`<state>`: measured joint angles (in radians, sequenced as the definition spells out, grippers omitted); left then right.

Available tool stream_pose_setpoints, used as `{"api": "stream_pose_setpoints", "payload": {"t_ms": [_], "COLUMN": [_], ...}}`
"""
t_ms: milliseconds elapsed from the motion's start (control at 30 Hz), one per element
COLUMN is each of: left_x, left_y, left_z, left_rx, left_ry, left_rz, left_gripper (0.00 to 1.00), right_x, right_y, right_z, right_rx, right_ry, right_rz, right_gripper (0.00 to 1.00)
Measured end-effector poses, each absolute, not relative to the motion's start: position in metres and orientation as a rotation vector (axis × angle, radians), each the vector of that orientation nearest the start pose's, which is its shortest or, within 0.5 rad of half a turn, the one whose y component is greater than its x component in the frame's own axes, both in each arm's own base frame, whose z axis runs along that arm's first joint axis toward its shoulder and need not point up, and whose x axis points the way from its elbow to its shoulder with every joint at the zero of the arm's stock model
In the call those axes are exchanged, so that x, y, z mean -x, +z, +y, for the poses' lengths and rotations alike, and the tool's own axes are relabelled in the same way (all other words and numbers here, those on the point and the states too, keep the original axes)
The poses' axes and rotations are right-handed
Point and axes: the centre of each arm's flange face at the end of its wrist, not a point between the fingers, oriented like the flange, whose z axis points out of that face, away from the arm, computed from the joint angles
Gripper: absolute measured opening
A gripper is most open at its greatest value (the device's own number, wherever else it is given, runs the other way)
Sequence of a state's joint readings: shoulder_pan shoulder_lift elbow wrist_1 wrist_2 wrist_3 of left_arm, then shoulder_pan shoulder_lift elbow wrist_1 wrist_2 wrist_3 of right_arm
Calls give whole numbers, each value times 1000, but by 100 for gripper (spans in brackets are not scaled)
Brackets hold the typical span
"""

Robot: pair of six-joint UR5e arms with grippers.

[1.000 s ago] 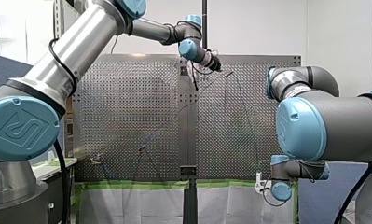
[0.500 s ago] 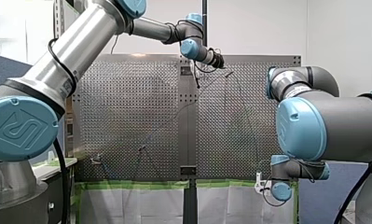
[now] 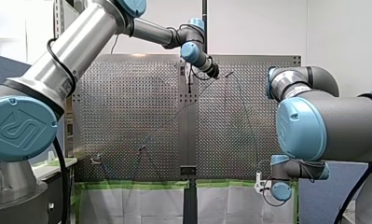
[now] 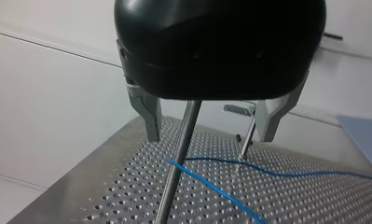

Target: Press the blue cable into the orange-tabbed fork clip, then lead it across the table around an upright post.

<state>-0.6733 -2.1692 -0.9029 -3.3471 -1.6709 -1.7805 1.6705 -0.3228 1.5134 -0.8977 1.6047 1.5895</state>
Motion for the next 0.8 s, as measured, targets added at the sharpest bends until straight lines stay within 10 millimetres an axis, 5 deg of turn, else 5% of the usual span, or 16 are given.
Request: {"api": "stream_pose_setpoints", "payload": {"t_ms": [800], "left_x": [-460], "left_y": [456], "left_z": [-569], "left_rx": [-501], "left_ry": [-434], "left_rz": [1562], "left_gripper": [100], "right_x": [-191], "right_y": [-190], "right_z": [-601], "right_rx": [-1468], "right_ry": [1105], "right_rz": [-1389], "right_gripper": [0]}}
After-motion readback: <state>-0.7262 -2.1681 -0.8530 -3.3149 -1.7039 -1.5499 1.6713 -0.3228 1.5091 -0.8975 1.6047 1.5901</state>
